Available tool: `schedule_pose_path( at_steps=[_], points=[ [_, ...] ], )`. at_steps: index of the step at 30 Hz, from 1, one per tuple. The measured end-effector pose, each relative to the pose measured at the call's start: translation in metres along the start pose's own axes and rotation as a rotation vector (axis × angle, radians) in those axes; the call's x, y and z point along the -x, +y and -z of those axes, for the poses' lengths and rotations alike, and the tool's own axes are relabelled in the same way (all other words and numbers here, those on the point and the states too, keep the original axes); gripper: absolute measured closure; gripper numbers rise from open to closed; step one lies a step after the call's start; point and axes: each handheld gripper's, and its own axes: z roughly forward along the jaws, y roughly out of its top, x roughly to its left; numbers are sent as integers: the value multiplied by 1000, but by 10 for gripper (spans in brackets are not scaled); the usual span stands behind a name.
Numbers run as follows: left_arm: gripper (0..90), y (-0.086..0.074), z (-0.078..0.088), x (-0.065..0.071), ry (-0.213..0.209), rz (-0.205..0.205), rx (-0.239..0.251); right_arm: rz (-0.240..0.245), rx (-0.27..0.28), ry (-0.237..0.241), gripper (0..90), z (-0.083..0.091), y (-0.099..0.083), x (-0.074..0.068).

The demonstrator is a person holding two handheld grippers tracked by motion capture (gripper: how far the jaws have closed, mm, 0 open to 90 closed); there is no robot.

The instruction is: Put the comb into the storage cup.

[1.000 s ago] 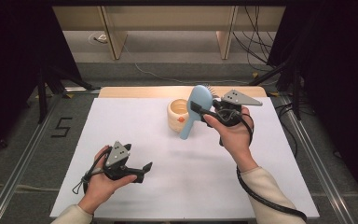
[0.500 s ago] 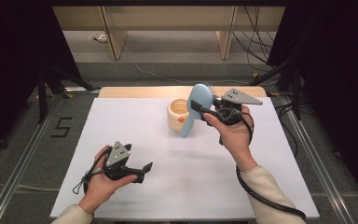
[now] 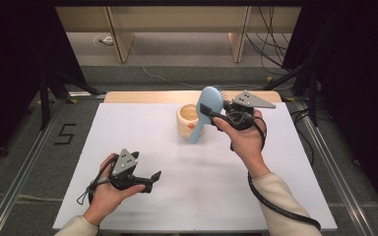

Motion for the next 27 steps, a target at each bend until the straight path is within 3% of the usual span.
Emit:
schedule_pose_path(
  at_steps=[27],
  points=[
    [4,0,-1,1,2,-3,5,9,8,-5,520,-6,12,2]
  ],
)
